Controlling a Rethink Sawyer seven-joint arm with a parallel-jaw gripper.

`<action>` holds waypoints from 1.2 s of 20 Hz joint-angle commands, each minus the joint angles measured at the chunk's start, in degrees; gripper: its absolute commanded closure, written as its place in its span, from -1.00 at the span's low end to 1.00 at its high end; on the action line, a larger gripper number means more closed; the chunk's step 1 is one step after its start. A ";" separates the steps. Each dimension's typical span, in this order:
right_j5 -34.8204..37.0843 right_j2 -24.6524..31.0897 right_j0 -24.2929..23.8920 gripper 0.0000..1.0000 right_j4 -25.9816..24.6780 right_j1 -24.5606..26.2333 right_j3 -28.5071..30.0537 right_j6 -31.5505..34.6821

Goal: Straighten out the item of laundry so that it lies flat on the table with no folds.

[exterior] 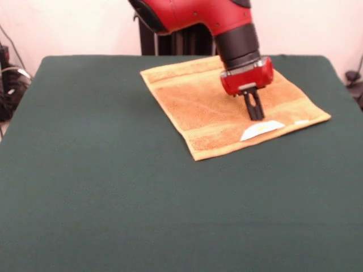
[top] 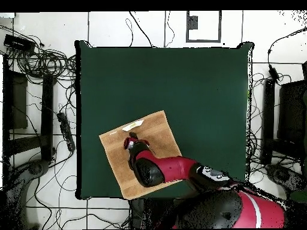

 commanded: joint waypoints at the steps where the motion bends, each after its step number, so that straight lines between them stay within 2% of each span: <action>1: 6.29 4.25 3.56 1.00 3.43 -1.22 -5.96 6.11; 5: 6.55 -7.24 9.81 1.00 13.15 -6.18 0.58 10.55; 7: 7.83 -10.87 10.50 1.00 14.68 -9.13 4.22 10.21; 10: 12.55 -12.63 8.79 1.00 14.13 -14.83 8.86 8.03; 14: 17.35 -11.71 5.81 1.00 12.82 -20.20 12.56 6.25; 21: 33.35 -4.35 -2.95 1.00 13.72 -37.45 21.32 1.55; 24: 37.30 -4.70 -3.21 1.00 13.15 -40.67 21.48 -0.33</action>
